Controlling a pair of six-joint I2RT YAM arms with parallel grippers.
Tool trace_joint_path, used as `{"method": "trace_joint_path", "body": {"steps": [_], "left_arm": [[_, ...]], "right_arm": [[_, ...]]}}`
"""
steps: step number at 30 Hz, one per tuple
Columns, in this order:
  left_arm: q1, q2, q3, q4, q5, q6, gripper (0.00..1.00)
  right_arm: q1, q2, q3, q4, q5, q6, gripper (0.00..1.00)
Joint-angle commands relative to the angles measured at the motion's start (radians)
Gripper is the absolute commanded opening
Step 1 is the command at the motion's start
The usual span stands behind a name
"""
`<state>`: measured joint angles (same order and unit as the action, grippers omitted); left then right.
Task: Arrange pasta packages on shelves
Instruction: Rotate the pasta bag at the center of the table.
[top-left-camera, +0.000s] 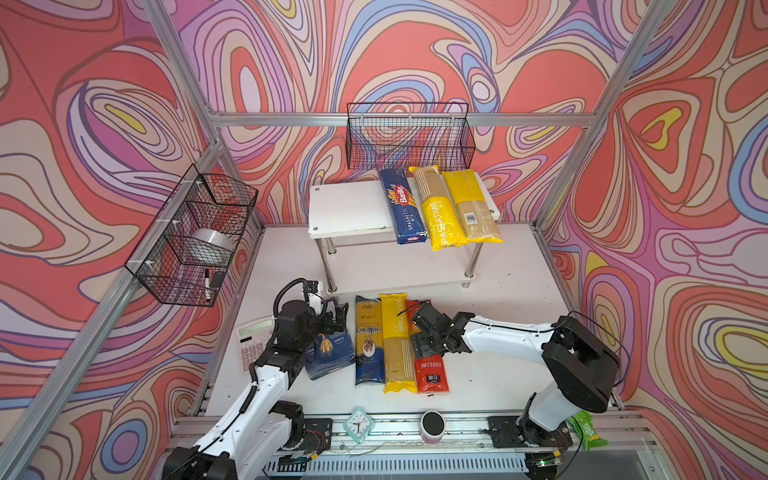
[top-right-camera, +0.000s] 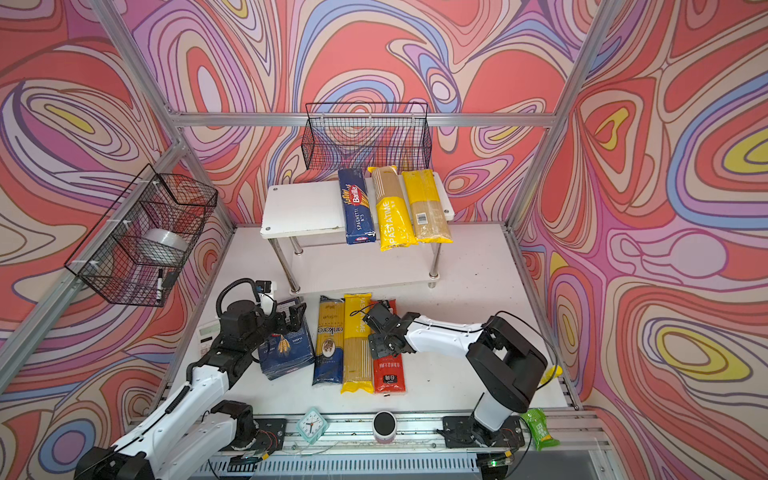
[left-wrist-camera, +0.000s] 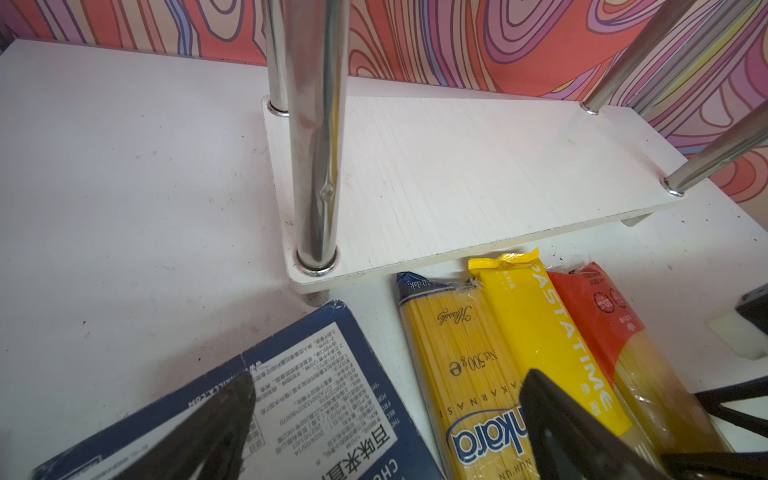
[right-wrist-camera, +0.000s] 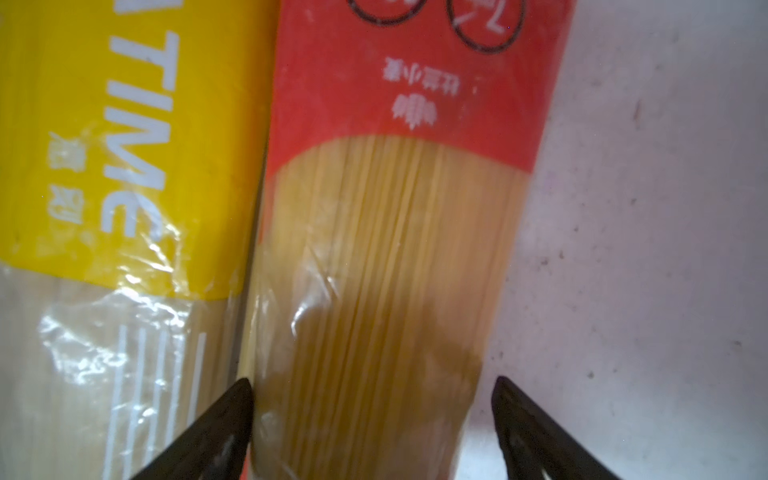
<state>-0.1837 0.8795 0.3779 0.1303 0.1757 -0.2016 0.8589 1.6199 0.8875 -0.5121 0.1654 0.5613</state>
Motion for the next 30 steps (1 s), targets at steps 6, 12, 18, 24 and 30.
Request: {"method": "trace_joint_path", "body": {"steps": [6, 12, 18, 24, 30], "left_arm": [[-0.003, -0.002, 0.002, -0.005, 0.005, 0.010, 1.00], [-0.003, -0.003, 0.003, -0.005, 0.007, 0.011, 1.00], [-0.003, -0.020, -0.007, -0.004, 0.002, 0.009, 1.00], [-0.003, -0.010, -0.001, -0.004, 0.005, 0.010, 1.00], [-0.003, -0.008, -0.001, -0.005, 0.005, 0.010, 1.00]], "right_arm": [[-0.063, -0.112, -0.075, -0.029, 0.003, -0.038, 0.93], [-0.063, -0.129, -0.071, 0.082, -0.150, -0.141, 0.93], [-0.063, -0.101, -0.051, 0.044, -0.108, -0.151, 0.94], [-0.063, -0.061, -0.037, 0.001, -0.050, -0.136, 0.95], [-0.063, -0.048, -0.065, 0.040, -0.075, -0.116, 0.94]]}}
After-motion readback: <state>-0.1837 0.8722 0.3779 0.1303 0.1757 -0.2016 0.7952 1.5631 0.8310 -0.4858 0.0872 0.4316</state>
